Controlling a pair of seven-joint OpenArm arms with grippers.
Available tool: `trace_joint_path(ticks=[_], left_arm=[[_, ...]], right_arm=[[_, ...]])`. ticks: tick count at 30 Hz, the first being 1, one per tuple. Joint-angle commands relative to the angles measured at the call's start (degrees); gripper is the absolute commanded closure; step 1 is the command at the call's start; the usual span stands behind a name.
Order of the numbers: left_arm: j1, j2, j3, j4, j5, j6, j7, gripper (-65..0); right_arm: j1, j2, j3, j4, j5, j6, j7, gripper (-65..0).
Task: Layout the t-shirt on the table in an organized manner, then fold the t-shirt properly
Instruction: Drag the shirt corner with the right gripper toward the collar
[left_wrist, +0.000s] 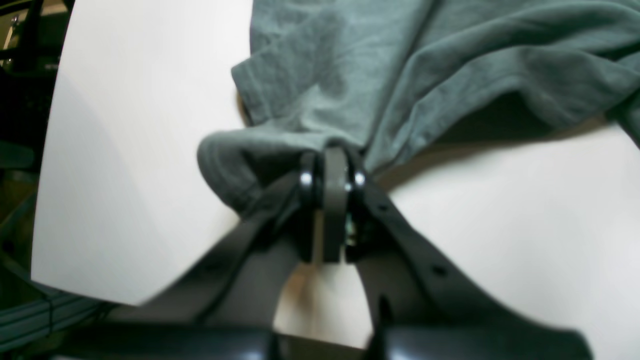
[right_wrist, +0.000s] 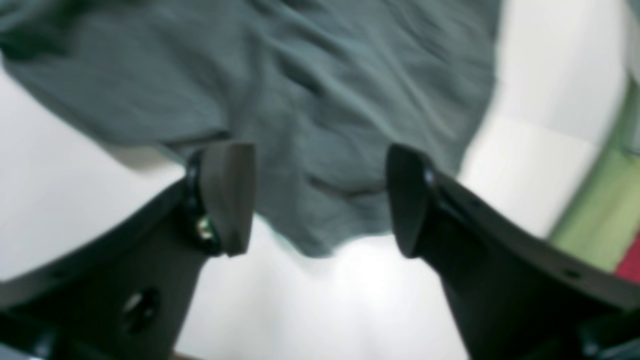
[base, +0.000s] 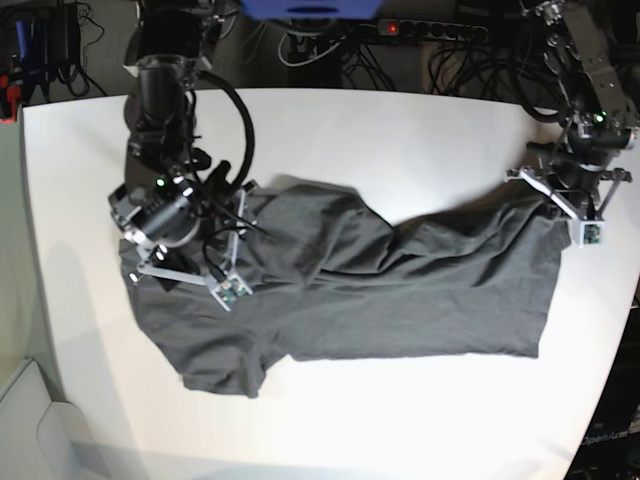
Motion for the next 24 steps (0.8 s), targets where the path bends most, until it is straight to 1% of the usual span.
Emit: trace_joint_path(ticks=[1, 6, 9, 11, 15, 18, 21, 24], left_arm=[[-0.3, -0.6, -0.2, 0.9, -0.2, 0.0, -1.1, -0.1], [-0.3, -0.6, -0.2, 0.9, -0.2, 0.0, -1.1, -0.1], [-0.3, -0.6, -0.2, 0.9, -0.2, 0.0, -1.1, -0.1], [-0.3, -0.6, -0.2, 0.9, -0.2, 0.0, -1.1, -0.1], [-0.3, -0.6, -0.2, 0.9, -0.2, 0.0, -1.2, -0.1], [-0.4, -0.6, -0.2, 0.9, -0.2, 0.0, -1.2, -0.1], [-0.5, -0.6, -0.2, 0.9, -0.2, 0.0, -1.3, -0.1], [-0.6, -0.6, -0.2, 0.9, -0.2, 0.0, -1.3, -0.1]], right_arm=[[1.8, -0.4, 0.0, -0.8, -0.1, -0.3, 0.7, -44.0], [6.3, -0.6, 0.3, -11.3, -0.1, -0.3, 1.1, -44.0], [7.8, -0.6, 0.5, -15.2, -0.1, -0.3, 3.7, -44.0], [7.8, -0.6, 0.5, -16.7, -0.1, -0.3, 5.0, -44.0], [7.5, -0.6, 0.5, -19.4, -0.1, -0.3, 5.8, -44.0], [7.2, -0.6, 0.5, -21.6, -0.1, -0.3, 8.4, -43.9], [7.2, -0.4, 0.5, -23.8, -0.1, -0.3, 9.6, -41.9], [7.2, -0.2, 0.5, -24.1, -0.1, -0.3, 10.6, -37.4]])
